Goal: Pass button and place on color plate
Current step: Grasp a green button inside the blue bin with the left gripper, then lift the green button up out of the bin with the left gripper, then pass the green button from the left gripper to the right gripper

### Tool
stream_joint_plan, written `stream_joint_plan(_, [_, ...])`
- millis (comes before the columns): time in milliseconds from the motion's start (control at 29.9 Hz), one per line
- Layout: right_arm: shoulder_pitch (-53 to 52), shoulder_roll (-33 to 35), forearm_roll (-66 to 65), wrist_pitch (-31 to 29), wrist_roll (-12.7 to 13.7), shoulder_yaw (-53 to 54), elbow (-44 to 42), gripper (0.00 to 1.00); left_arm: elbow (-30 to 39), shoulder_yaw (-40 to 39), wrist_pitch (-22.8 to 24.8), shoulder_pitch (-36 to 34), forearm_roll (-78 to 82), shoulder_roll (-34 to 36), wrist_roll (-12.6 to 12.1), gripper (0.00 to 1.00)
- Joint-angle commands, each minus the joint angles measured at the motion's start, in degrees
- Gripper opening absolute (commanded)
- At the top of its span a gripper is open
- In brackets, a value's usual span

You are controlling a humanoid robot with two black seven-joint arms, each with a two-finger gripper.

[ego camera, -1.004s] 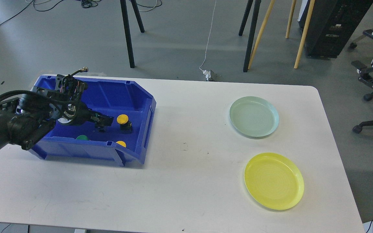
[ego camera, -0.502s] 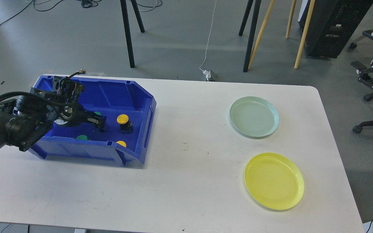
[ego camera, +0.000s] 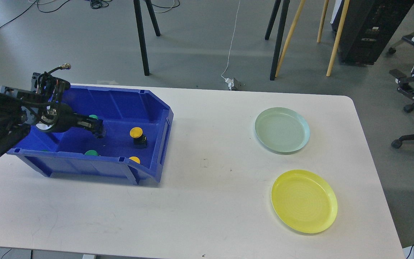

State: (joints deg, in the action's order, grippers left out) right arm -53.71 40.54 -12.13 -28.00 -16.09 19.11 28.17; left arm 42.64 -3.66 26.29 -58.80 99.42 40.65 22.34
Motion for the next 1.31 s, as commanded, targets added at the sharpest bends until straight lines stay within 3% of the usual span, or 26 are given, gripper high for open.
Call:
stream_joint_plan(0, [-0.3,-1.3,0.0,0.0,0.0,0.0,0.0,0.99,9.0,-2.8,1.7,-0.3,-1.8,6.8,0.1,0.27])
stream_joint_plan(134, [-0.5,-2.6,0.0,0.0,-0.1,0.6,0.2,0.99,17.8,-9.7,1.7,-0.3,-9.3,11.9,0.0,0.27])
stream_joint_plan(268, [-2.4,-4.2,0.1,0.0,-1.0,1.0,1.2,0.98,20.7,-17.5,1.7,-0.9,-17.3,12.2,-0.6,0.27])
stream_joint_plan(402, [-3.4,-4.4,0.1,0.0,-9.8,1.4,4.3,0.98,20.2,-22.1,1.7,-3.7,-26.8,8.1,-1.0,0.28])
stream_joint_plan(469, [-4.2,-4.4,0.1,0.0,-11.7,1.4,7.3,0.98,19.8,-22.4,1.7,-5.5,-32.2,5.9,-0.8,0.28])
stream_joint_plan(636, [-4.8,-5.1,0.2,0.0,-11.4,5.1,15.7,0.98,18.2,-22.4,1.7,-8.4,-45.1,0.5,-1.0,0.28])
stream_joint_plan(937, [-5.4,-9.6,0.0,0.0,-9.8,5.5,25.3,0.98,8.3,-21.7,1.7,-14.8,-46.2,-15.9,-1.6,0.28])
stream_joint_plan(1272, [-6.5,-12.4,0.1,0.0,-8.3,5.9,29.9,0.98,3.0,-21.7,1.7,-16.0,-46.1,-21.5,-1.7,0.28])
